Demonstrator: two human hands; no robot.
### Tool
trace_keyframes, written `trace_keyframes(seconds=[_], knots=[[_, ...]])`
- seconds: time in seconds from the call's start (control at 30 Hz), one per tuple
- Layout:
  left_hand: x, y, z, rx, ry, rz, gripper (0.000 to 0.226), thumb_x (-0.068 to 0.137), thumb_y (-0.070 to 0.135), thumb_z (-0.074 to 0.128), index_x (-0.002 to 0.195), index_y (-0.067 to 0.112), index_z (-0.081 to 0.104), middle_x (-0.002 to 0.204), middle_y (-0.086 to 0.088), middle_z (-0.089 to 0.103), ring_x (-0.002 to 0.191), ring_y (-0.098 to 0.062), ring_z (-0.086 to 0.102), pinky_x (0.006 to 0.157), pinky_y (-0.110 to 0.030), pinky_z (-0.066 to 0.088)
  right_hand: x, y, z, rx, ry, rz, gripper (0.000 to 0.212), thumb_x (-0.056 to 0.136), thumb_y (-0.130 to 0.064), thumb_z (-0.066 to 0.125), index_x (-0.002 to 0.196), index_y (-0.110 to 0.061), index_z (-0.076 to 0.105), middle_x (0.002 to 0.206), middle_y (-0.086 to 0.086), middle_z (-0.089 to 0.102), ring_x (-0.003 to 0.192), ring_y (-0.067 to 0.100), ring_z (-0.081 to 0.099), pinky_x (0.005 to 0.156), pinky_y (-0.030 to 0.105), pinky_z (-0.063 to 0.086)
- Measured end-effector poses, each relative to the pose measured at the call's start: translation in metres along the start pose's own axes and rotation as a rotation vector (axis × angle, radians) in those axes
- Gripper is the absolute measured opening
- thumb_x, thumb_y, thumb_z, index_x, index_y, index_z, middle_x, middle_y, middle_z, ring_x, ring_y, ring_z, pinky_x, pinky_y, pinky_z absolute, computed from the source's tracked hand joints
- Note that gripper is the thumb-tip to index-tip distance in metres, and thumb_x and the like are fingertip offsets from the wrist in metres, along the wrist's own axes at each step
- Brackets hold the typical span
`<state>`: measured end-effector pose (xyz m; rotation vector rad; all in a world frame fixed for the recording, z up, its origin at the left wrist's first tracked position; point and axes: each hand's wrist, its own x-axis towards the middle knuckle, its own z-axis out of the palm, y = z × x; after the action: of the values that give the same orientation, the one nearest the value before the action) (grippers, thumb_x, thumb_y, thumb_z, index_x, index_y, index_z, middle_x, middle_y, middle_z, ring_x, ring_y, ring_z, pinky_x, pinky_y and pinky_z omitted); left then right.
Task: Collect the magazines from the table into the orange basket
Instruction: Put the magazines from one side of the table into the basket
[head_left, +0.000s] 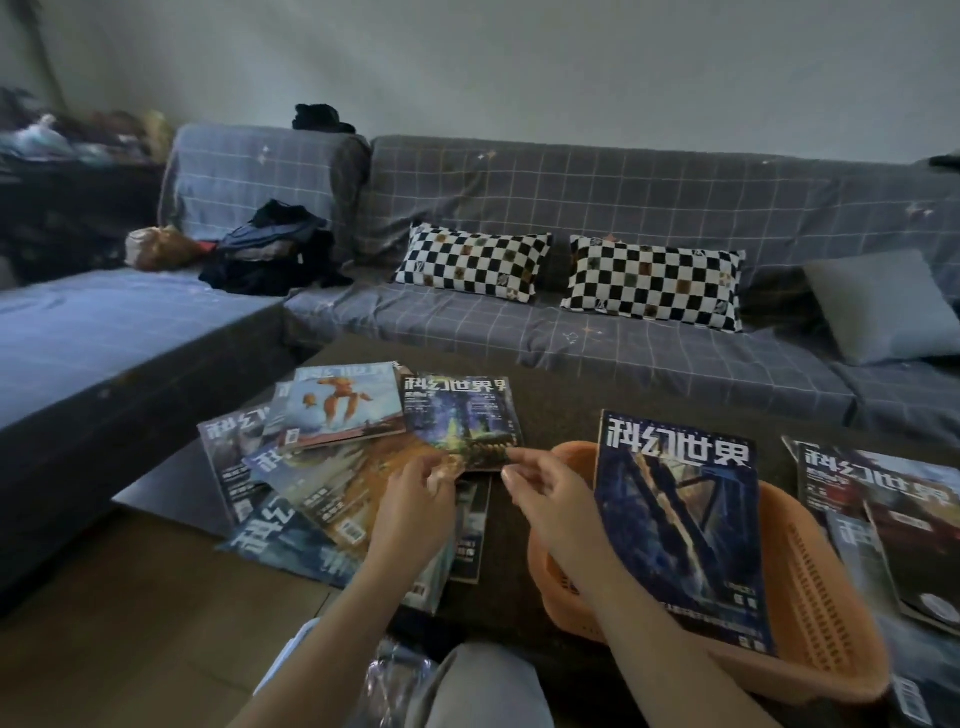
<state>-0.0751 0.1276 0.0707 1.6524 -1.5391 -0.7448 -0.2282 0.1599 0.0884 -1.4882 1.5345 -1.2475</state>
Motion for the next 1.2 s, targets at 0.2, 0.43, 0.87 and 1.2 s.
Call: trace_keyframes(seconds=[0.2,0.43,0.87,1.2], knots=[[0.008,-0.04,-0.027,0.071,0.017,-0.127,0.043,0.095,0.029,0.052,0.136,0.016,0.048,0.142,-0.011,0.044,0.129,-0.028,0.041,0.105,-0.043,0.037,0.016,0.007,0.057,-0.054,-0.147,0.087,0.026,0.09,-0.028,0.058,0.116,-0.026,0.06,0.093,-0.02,0.059,0.087,-0.004,0.056,0.069,0.01,0.043],[0.015,-0.074,-0.036,-0.092,0.079,-0.316,0.053,0.096,0.024,0.051,0.145,0.009,0.036,0.158,-0.015,0.01,0.145,-0.032,0.013,0.115,-0.048,0.024,0.035,0.033,0.104,-0.037,-0.168,0.38,0.043,0.089,-0.027,0.06,0.13,-0.016,0.05,0.117,0.001,0.06,0.093,0.009,0.059,0.085,0.028,0.05],[0.025,-0.088,-0.041,-0.321,0.254,-0.383,0.056,0.091,0.024,0.062,0.141,0.014,0.038,0.144,-0.01,0.038,0.13,-0.028,0.041,0.108,-0.05,0.038,0.063,0.032,0.138,0.328,0.023,0.668,0.026,0.083,-0.018,0.069,0.105,-0.005,0.065,0.102,0.01,0.067,0.085,0.023,0.063,0.067,0.03,0.05],[0.003,-0.06,-0.054,-1.179,0.093,-0.581,0.034,0.087,0.0,0.064,0.118,0.006,0.05,0.102,-0.018,0.068,0.074,-0.027,0.07,0.06,-0.038,0.055,0.029,0.008,0.116,0.478,0.016,0.573,0.032,0.082,-0.017,0.07,0.109,-0.009,0.057,0.106,0.011,0.066,0.085,0.022,0.066,0.062,0.03,0.055]])
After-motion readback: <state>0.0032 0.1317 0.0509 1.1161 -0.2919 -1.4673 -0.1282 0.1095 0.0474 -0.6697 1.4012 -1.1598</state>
